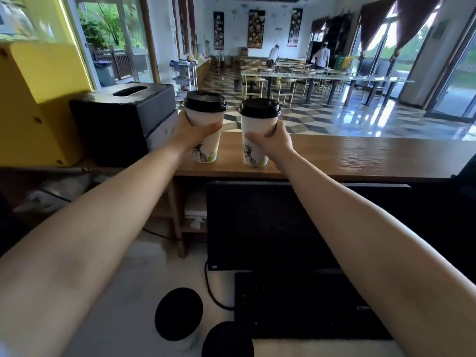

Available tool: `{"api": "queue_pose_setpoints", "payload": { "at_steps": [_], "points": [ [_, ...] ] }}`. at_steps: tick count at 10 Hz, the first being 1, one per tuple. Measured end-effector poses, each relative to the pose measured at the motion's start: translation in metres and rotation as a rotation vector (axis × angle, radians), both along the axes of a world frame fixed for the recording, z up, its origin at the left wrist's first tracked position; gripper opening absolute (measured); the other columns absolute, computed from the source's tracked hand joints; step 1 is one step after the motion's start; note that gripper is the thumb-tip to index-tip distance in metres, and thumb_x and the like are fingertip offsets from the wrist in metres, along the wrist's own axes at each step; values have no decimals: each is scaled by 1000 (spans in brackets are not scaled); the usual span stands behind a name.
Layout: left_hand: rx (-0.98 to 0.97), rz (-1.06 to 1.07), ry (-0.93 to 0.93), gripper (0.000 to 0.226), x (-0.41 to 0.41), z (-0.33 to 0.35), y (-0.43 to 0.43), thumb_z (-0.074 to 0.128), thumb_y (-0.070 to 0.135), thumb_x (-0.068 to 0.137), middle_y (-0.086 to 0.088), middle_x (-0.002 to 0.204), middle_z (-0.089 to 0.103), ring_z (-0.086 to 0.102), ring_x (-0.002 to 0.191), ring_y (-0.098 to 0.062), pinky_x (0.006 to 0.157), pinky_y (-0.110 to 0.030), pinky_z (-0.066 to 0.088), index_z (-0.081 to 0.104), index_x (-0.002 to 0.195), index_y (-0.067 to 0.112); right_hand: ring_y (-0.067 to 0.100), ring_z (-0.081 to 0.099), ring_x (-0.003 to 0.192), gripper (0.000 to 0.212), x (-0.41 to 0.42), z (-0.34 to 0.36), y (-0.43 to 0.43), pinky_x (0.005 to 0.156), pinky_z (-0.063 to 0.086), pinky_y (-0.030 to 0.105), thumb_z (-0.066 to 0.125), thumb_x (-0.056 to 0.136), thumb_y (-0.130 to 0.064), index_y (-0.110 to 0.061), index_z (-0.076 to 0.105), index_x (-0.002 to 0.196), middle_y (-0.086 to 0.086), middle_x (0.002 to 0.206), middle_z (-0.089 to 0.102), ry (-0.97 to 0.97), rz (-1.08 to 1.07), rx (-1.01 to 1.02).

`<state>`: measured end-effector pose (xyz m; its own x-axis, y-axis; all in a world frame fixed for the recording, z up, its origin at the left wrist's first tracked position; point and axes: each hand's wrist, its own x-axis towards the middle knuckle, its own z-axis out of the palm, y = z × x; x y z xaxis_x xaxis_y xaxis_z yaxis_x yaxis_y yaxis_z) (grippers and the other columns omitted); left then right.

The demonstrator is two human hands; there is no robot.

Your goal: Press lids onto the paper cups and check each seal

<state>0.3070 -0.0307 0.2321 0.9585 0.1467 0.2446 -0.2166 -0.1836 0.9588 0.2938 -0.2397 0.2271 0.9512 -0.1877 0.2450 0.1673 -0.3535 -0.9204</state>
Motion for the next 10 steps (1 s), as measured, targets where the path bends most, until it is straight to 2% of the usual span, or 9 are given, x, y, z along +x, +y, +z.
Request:
{"api": "queue_pose_setpoints", "payload": {
  "at_steps": [1, 3, 4, 5, 6, 7, 8, 9, 10],
  "points": [
    [20, 72, 25, 90, -13, -3, -9, 85, 44, 56, -6, 124, 61, 61, 109, -19, 76, -27, 54, 44, 130, 10, 21, 55, 99, 64, 7, -8, -2, 85, 50, 36, 77, 70, -33, -12, 44, 119, 3, 109, 55, -15, 16, 18],
    [152, 135, 50, 76, -12, 1, -16, 73, 34, 77, -3, 127, 53, 51, 113, -15, 82, -21, 40, 34, 136, 5, 24, 55, 106, 64, 6, -12, -2, 92, 49, 39, 71, 76, -41, -8, 41, 122, 4, 111, 54, 10, -4, -64],
    [174, 71, 111, 62, -23, 8, -14, 69, 30, 81, -3, 123, 53, 52, 113, -16, 85, -25, 42, 43, 131, 4, 28, 51, 116, 68, -4, -10, -3, 99, 44, 40, 62, 82, -44, -2, 36, 129, 12, 128, 51, 147, 18, -200],
    [216, -19, 204, 46, -46, 24, -12, 60, 20, 88, -16, 134, 52, 48, 126, -28, 99, -36, 40, 49, 130, 3, 29, 49, 121, 76, -26, 4, -7, 102, 42, 40, 62, 83, -44, 2, 32, 135, 14, 135, 45, 218, 79, -313],
    [268, -87, 348, 50, -89, 42, -4, 53, 31, 92, -10, 138, 46, 49, 119, -24, 94, -35, 41, 42, 136, 10, 20, 50, 111, 59, -75, 27, -5, 93, 41, 29, 61, 86, -33, -2, 42, 133, 1, 125, 48, 212, 155, -342],
    [359, -311, 319, 61, -148, 23, 28, 58, 42, 87, -3, 145, 42, 41, 129, -15, 103, -29, 34, 39, 139, 16, 16, 49, 114, 59, -149, 20, -6, 88, 37, 26, 63, 85, -37, -15, 42, 135, -3, 127, 50, 255, 277, -314],
    [703, -470, 360, 117, -205, -35, 67, 65, 74, 58, 10, 156, 18, 21, 141, -7, 108, -22, 20, 3, 149, 33, 9, 28, 137, 95, -219, -37, -17, 103, 28, 25, 66, 72, -55, -32, 13, 147, -10, 151, 26, 379, 426, -365],
    [741, -509, 441, 124, -240, -120, 100, 73, 63, 57, 17, 157, 1, 13, 143, -7, 112, -25, 20, -12, 145, 43, 2, 8, 141, 109, -274, -116, -24, 111, 18, 25, 68, 63, -57, -42, -1, 146, -19, 156, 2, 446, 528, -437],
    [651, -470, 459, 123, -255, -186, 103, 77, 41, 65, 17, 156, -9, 1, 138, 4, 112, -21, 13, -15, 147, 34, -5, 1, 138, 115, -300, -181, -21, 117, 14, 30, 78, 65, -44, -45, -6, 144, -26, 153, -9, 507, 534, -317]
  ]
}}
